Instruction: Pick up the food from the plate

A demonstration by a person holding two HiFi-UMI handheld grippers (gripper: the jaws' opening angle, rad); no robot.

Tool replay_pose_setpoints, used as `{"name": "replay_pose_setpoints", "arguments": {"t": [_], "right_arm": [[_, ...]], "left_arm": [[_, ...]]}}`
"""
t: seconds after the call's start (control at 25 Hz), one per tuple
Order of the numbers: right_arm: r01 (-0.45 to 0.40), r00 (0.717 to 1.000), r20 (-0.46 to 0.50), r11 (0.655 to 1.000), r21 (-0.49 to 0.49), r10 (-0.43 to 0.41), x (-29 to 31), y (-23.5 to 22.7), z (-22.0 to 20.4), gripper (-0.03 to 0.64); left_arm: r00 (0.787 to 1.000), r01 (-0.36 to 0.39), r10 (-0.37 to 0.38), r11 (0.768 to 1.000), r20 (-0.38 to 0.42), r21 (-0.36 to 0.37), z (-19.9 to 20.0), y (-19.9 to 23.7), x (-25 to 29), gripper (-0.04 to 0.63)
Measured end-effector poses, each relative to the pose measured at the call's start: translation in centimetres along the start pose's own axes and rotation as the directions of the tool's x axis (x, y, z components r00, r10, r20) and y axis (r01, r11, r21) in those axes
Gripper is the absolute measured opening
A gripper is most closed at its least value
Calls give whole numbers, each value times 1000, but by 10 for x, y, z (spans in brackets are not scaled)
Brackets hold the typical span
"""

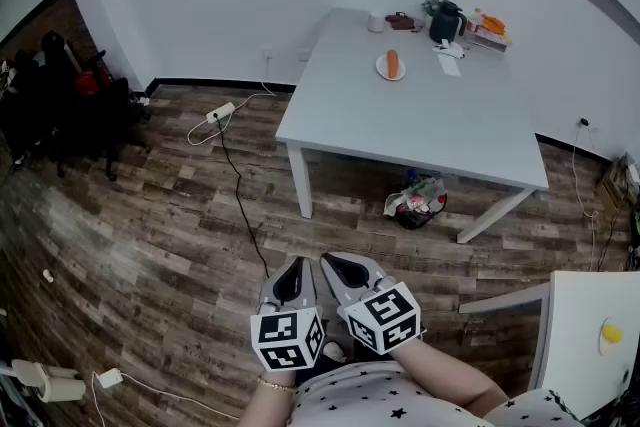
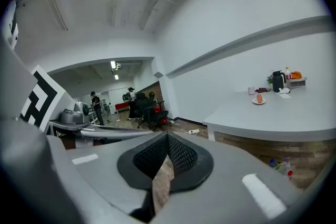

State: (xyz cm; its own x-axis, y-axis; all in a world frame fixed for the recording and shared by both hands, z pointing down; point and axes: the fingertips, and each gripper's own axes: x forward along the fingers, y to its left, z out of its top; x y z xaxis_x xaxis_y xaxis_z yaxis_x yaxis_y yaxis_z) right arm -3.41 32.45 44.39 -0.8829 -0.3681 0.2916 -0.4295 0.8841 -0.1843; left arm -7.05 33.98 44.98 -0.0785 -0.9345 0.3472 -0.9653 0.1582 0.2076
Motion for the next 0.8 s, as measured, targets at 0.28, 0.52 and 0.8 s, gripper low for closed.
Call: {"name": "replay_pose_setpoints", "arguments": {"t": [0.28, 0.52, 0.8], "right_arm": [[17, 1000, 2, 1000, 13, -17, 14, -29, 6, -2], [35, 999, 8, 999, 17, -35, 39, -82, 22, -2], [65, 998, 8, 998, 18, -66, 68, -171, 58, -2]], "left_arm": [[1000, 18, -18, 1000, -7, 1, 7, -3, 32, 8], [999, 41, -41, 999, -14, 12, 24, -9, 91, 8], [998, 58, -58, 998, -5, 27, 69, -29, 178, 8]]}}
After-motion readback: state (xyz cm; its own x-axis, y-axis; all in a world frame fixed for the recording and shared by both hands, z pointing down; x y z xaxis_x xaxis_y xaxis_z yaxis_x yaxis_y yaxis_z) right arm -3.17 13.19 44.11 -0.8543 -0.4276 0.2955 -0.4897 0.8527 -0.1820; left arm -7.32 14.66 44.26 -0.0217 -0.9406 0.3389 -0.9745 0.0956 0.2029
